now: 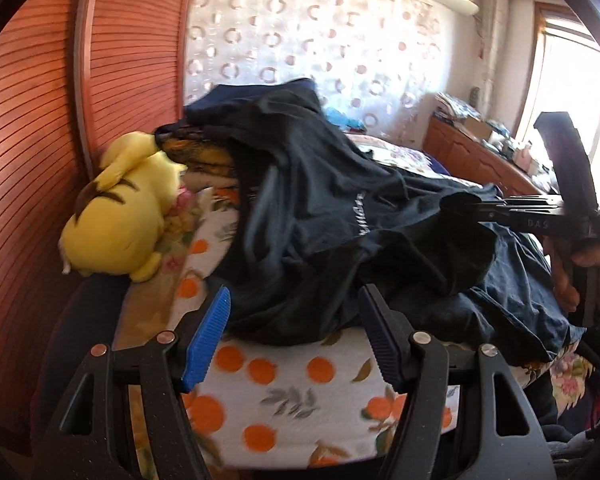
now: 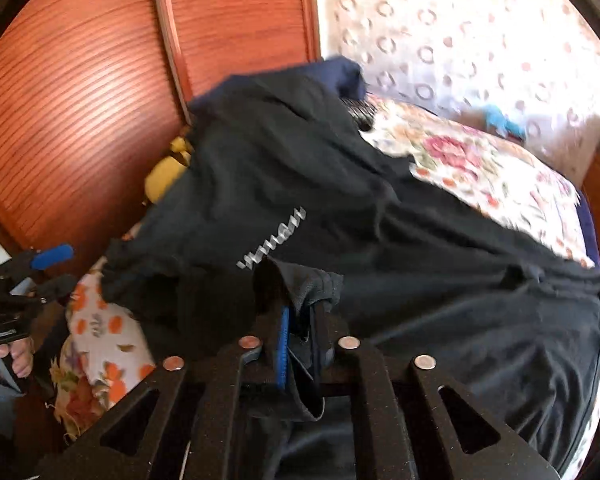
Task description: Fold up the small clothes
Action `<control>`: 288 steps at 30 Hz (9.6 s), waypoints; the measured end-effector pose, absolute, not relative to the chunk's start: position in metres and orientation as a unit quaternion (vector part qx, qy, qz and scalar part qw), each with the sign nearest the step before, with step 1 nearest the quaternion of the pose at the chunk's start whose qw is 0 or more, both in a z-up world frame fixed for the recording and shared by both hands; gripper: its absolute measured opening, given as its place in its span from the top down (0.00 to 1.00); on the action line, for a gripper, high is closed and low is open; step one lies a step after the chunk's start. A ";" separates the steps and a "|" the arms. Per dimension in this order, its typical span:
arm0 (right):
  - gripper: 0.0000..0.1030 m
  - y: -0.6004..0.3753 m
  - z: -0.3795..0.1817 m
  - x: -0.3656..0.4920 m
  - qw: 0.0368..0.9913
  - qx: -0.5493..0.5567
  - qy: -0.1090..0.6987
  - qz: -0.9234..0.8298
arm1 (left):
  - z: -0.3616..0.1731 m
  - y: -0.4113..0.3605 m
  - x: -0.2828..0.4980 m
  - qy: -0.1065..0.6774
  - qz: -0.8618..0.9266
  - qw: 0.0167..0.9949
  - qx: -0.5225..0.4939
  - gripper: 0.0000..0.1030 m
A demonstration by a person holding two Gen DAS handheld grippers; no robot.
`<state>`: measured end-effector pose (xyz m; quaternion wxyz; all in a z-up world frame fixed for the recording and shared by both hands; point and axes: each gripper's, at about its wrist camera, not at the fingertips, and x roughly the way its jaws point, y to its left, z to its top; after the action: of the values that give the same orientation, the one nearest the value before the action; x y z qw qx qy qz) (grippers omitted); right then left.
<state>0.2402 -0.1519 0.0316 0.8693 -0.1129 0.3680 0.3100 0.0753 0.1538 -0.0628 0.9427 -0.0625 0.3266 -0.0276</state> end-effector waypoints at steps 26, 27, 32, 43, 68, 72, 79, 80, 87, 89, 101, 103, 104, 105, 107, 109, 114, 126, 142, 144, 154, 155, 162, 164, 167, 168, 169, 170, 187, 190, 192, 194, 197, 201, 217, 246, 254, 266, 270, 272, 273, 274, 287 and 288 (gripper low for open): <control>0.97 -0.162 -0.034 0.171 0.825 -0.062 0.407 0.386 | -0.073 0.121 0.136 0.377 -0.097 0.921 -0.004 0.94; 0.97 -0.163 -0.028 0.164 0.825 -0.060 0.399 0.396 | -0.068 0.123 0.130 0.373 -0.098 0.923 -0.005 0.94; 0.98 -0.183 -0.017 0.130 0.814 -0.052 0.379 0.437 | -0.049 0.134 0.092 0.361 -0.093 0.928 -0.016 0.94; 0.94 -0.172 -0.030 0.117 0.817 -0.074 0.381 0.427 | -0.075 0.140 0.042 0.373 -0.064 0.925 -0.014 0.93; 0.97 -0.104 -0.009 0.162 0.817 -0.168 0.351 0.426 | -0.068 0.122 0.040 0.341 -0.060 0.938 -0.002 0.26; 0.98 -0.062 0.023 0.181 0.825 -0.207 0.302 0.431 | -0.070 0.129 0.042 0.342 -0.058 0.938 -0.017 0.26; 0.97 0.012 0.010 0.228 0.825 -0.257 0.290 0.413 | -0.073 0.141 0.055 0.344 -0.056 0.937 -0.025 0.26; 0.97 0.017 0.007 0.234 0.825 -0.257 0.294 0.409 | -0.074 0.142 0.058 0.345 -0.058 0.936 -0.025 0.26; 0.91 0.024 -0.010 0.262 0.837 -0.219 0.313 0.392 | -0.085 0.147 0.085 0.369 -0.053 0.927 -0.034 0.26; 0.68 0.012 -0.012 0.263 0.844 -0.212 0.315 0.379 | -0.089 0.151 0.089 0.375 -0.041 0.925 -0.034 0.26; 0.65 -0.111 -0.039 0.163 0.828 -0.139 0.392 0.376 | -0.104 0.186 0.082 0.394 0.010 0.918 -0.037 0.26; 0.65 -0.120 -0.044 0.146 0.824 -0.142 0.397 0.379 | -0.106 0.189 0.082 0.397 0.012 0.917 -0.038 0.26; 0.65 -0.124 -0.047 0.140 0.821 -0.140 0.402 0.381 | -0.107 0.190 0.083 0.399 0.012 0.916 -0.039 0.26; 0.65 -0.126 -0.048 0.135 0.818 -0.136 0.405 0.385 | -0.108 0.192 0.085 0.400 0.012 0.915 -0.040 0.26; 0.65 -0.128 -0.052 0.128 0.813 -0.134 0.411 0.391 | -0.109 0.193 0.088 0.403 0.014 0.914 -0.041 0.26; 0.65 -0.126 -0.057 0.119 0.810 -0.134 0.414 0.394 | -0.109 0.195 0.090 0.403 0.016 0.914 -0.041 0.26; 0.65 -0.125 -0.063 0.111 0.800 -0.147 0.421 0.402 | -0.110 0.197 0.091 0.403 0.013 0.913 -0.053 0.26; 0.87 -0.134 -0.058 0.114 0.803 -0.116 0.423 0.404 | -0.111 0.198 0.086 0.392 0.012 0.918 -0.067 0.30; 0.69 -0.407 -0.040 0.150 0.917 -0.037 0.386 0.093 | -0.113 0.198 0.085 0.389 0.013 0.919 -0.069 0.30; 0.71 -0.422 -0.051 0.163 0.912 -0.017 0.401 0.089 | -0.113 0.198 0.085 0.388 0.014 0.919 -0.070 0.30; 0.85 -0.396 -0.068 0.176 0.904 -0.049 0.416 0.083 | -0.113 0.198 0.085 0.387 0.015 0.919 -0.069 0.30; 0.94 -0.392 -0.069 0.175 0.903 -0.058 0.415 0.091 | -0.113 0.198 0.085 0.387 0.015 0.919 -0.069 0.30; 0.96 -0.415 -0.043 0.179 0.914 -0.085 0.396 0.030 | -0.113 0.200 0.085 0.384 0.011 0.920 -0.073 0.30; 0.96 -0.432 -0.035 0.185 0.915 -0.064 0.399 0.025 | -0.113 0.201 0.084 0.383 0.010 0.921 -0.073 0.30; 0.96 -0.434 -0.037 0.190 0.912 -0.065 0.404 0.033 | -0.109 0.201 0.081 0.380 0.012 0.922 -0.072 0.30; 0.96 -0.434 -0.038 0.191 0.912 -0.064 0.404 0.037 | -0.105 0.201 0.079 0.376 0.009 0.924 -0.072 0.30; 0.96 -0.432 -0.039 0.192 0.913 -0.062 0.400 0.044 | -0.099 0.201 0.076 0.371 0.008 0.926 -0.069 0.30; 0.96 -0.432 -0.037 0.192 0.916 -0.056 0.394 0.052 | -0.092 0.201 0.074 0.366 0.009 0.928 -0.064 0.30; 0.61 -0.328 0.026 0.261 0.930 -0.080 0.298 0.199 | -0.002 0.193 0.156 0.306 -0.001 0.952 -0.016 0.30; 0.61 -0.298 0.029 0.290 0.922 -0.095 0.293 0.233 | 0.000 0.188 0.187 0.311 -0.014 0.950 -0.013 0.30; 0.61 -0.280 0.025 0.315 0.916 -0.104 0.294 0.254 | 0.001 0.184 0.212 0.317 -0.022 0.948 -0.004 0.30; 0.61 -0.263 0.021 0.336 0.909 -0.112 0.299 0.269 | 0.003 0.180 0.233 0.323 -0.030 0.946 0.003 0.30; 0.61 -0.246 0.006 0.383 0.898 -0.113 0.311 0.290 | 0.006 0.175 0.267 0.330 -0.043 0.943 0.008 0.30; 0.61 -0.220 -0.009 0.439 0.887 -0.101 0.329 0.307 | 0.010 0.168 0.307 0.334 -0.054 0.941 0.016 0.30; 0.61 -0.145 -0.054 0.590 0.833 -0.031 0.440 0.334 | 0.008 0.136 0.392 0.377 -0.090 0.919 0.068 0.49; 0.95 -0.159 0.025 0.524 0.898 -0.011 0.294 0.328 | 0.069 0.125 0.370 0.294 -0.042 0.946 0.130 0.93; 0.95 -0.188 -0.008 0.444 0.883 -0.054 0.298 0.359 | 0.043 0.123 0.312 0.298 -0.071 0.945 0.118 0.93; 0.88 -0.197 -0.075 0.404 0.830 -0.084 0.419 0.358 | -0.009 0.111 0.270 0.388 -0.096 0.910 0.113 0.93; 0.75 -0.210 -0.056 0.400 0.842 -0.065 0.398 0.357 | 0.008 0.110 0.268 0.368 -0.095 0.919 0.103 0.58; 0.69 -0.213 -0.050 0.403 0.847 -0.053 0.394 0.354 | 0.017 0.109 0.270 0.352 -0.102 0.926 0.094 0.43; 0.69 -0.217 -0.048 0.408 0.847 -0.045 0.395 0.353 | 0.021 0.107 0.272 0.348 -0.108 0.927 0.088 0.40; 0.67 -0.217 -0.050 0.408 0.846 -0.036 0.398 0.352 | 0.025 0.105 0.275 0.343 -0.112 0.929 0.081 0.39; 0.53 -0.199 -0.074 0.465 0.823 0.015 0.459 0.334 | -0.029 0.060 0.373 0.422 -0.126 0.894 0.081 0.49; 0.53 -0.197 -0.075 0.467 0.822 0.015 0.464 0.331 | -0.034 0.057 0.377 0.429 -0.125 0.891 0.083 0.49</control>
<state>0.4674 -0.1965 -0.0754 0.8217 0.0150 0.4636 0.3310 0.3772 0.0565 -0.0336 0.8910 0.0827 0.4285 -0.1254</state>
